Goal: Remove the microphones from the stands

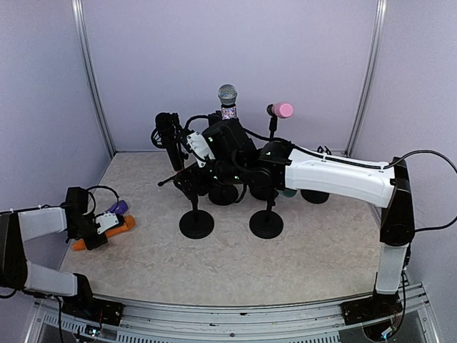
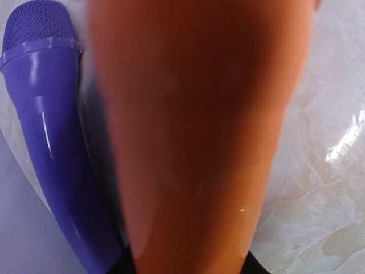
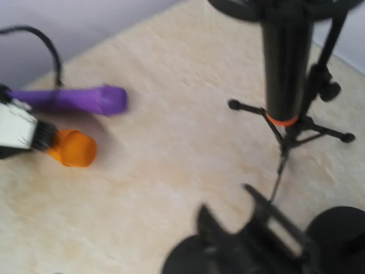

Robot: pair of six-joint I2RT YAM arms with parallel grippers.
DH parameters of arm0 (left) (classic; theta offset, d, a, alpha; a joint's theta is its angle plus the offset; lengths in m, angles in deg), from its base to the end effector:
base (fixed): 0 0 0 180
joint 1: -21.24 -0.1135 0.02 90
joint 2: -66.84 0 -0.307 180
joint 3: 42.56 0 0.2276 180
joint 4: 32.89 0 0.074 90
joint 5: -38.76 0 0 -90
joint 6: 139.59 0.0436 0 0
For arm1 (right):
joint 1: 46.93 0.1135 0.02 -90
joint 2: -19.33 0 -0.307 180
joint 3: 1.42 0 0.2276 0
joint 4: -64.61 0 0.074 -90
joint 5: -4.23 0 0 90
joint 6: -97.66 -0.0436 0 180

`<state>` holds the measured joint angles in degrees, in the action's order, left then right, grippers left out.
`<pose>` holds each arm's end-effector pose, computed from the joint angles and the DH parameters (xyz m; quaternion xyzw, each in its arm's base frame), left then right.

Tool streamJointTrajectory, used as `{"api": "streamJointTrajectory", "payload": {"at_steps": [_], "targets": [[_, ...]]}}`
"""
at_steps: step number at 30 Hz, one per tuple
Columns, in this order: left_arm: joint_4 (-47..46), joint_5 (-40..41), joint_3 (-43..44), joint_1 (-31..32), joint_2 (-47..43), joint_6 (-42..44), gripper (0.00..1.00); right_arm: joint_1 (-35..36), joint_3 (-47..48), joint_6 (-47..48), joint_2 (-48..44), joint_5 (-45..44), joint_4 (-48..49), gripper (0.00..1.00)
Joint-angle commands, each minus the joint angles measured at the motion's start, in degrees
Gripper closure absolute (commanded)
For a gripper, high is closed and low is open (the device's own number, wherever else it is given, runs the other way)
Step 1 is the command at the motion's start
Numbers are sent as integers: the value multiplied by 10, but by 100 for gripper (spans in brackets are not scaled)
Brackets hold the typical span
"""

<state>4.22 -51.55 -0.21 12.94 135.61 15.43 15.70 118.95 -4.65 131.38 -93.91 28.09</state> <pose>0.1634 0.0236 0.1931 0.4629 0.8563 0.1346 0.1852 0.2187 0.4090 0.3756 -0.3309 0.7902 0.2633 0.4436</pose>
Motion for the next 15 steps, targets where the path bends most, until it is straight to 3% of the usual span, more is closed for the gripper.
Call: {"api": "streamJointTrajectory", "payload": {"at_steps": [1, 6, 15], "targets": [[-16, 0, 0, -7, -5, -2, 53, -24, 18, 37, 17, 16, -9, 14], [52, -51, 17, -6, -44, 1, 36, -41, 39, 53, 44, 36, -8, 21], [201, -177, 126, 6, -74, -44, 26, -46, 78, 55, 88, 80, -3, 40]]}}
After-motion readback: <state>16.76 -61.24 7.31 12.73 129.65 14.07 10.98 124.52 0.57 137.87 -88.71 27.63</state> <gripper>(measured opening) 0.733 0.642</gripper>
